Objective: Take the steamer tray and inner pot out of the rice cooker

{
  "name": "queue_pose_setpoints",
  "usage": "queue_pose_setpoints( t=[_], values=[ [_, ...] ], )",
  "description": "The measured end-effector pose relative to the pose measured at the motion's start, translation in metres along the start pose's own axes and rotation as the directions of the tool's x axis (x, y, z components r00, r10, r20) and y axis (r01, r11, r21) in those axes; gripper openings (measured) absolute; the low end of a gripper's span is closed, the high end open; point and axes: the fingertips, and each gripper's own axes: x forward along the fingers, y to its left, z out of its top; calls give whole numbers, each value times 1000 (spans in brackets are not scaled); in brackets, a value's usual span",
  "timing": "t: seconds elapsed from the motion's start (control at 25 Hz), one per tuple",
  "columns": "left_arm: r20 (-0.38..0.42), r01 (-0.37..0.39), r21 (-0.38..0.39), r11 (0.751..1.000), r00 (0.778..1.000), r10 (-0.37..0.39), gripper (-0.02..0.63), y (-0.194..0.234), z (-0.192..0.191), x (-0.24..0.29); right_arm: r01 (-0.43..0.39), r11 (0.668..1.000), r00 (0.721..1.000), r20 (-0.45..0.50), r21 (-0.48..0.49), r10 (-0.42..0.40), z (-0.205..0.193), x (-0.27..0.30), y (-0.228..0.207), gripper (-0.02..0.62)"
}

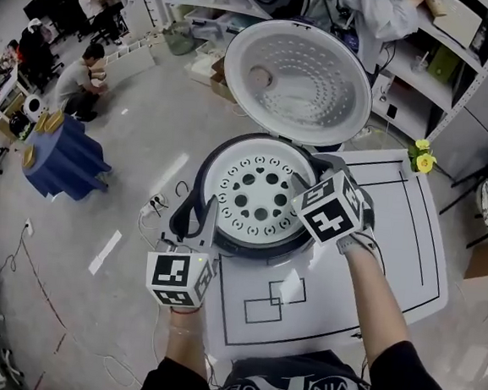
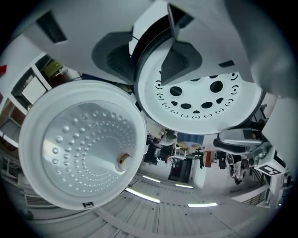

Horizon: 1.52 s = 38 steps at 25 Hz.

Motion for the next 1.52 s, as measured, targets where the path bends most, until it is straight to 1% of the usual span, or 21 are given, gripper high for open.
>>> queue_pose_setpoints(
  t=[0.08, 0.2, 0.28, 0.36, 0.48, 0.6, 0.72, 0.76, 0.84, 0.96, 1.04, 1.16, 1.36, 1.52],
  values=[
    [3, -1, -5, 1000, 1000, 1, 130, -1, -1, 1, -9, 1000, 999, -31, -1, 9, -4, 5, 2, 181],
    [1, 0, -1, 1000, 1000, 0, 130, -4, -1, 4, -22, 1000, 999, -40, -12, 22, -4, 8, 1, 175],
    [-5, -2, -1, 1000, 1000, 2, 130, -7, -1, 5, -30, 999, 999, -31, -16, 30, -3, 7, -2, 165],
    [-10, -3, 0, 1000, 1000, 3, 130, -7, -2, 5, -38, 999, 999, -13, 2, 38, 0, 6, -6, 133],
    [-14, -5, 4, 1000, 1000, 6, 130, -6, -2, 5, -44, 999, 999, -3, 11, 44, 2, 7, -9, 129],
    [-17, -8, -1, 1000, 1000, 8, 130, -6, -3, 4, -8, 998, 1000, 13, -67, 9, 6, 6, -11, 123],
    [-16, -5, -10, 1000, 1000, 5, 130, -8, -5, 5, 49, 985, 998, 37, -166, -43, 13, 6, -13, 89],
    [-16, -5, -11, 1000, 1000, 4, 129, -8, -5, 5, 58, 981, 998, 42, -186, -51, 15, 6, -12, 89],
    [-14, -5, -11, 1000, 1000, 5, 130, -7, -5, 4, 57, 983, 997, 61, -176, -47, 18, 6, -12, 83],
    [-10, -3, -25, 1000, 1000, 3, 134, -5, -4, 3, 55, 991, 990, 133, -121, -39, 28, -1, -15, 75],
    [-5, 7, -51, 999, 1000, -8, 141, -5, -1, 4, 50, 996, 978, 204, -78, -33, 36, -10, -18, 69],
    [3, 10, -60, 998, 1000, -10, 152, -5, 3, 6, 46, 999, 944, 326, -15, -38, 46, -26, -22, 61],
    [17, 22, -58, 998, 1000, -21, 153, -6, 14, 8, 90, 996, 885, 459, -10, -75, 59, -52, -29, 58],
    [21, 56, -92, 994, 998, -54, 153, -9, 19, 9, 105, 994, 840, 535, -4, -87, 67, -70, -30, 57]
  ],
)
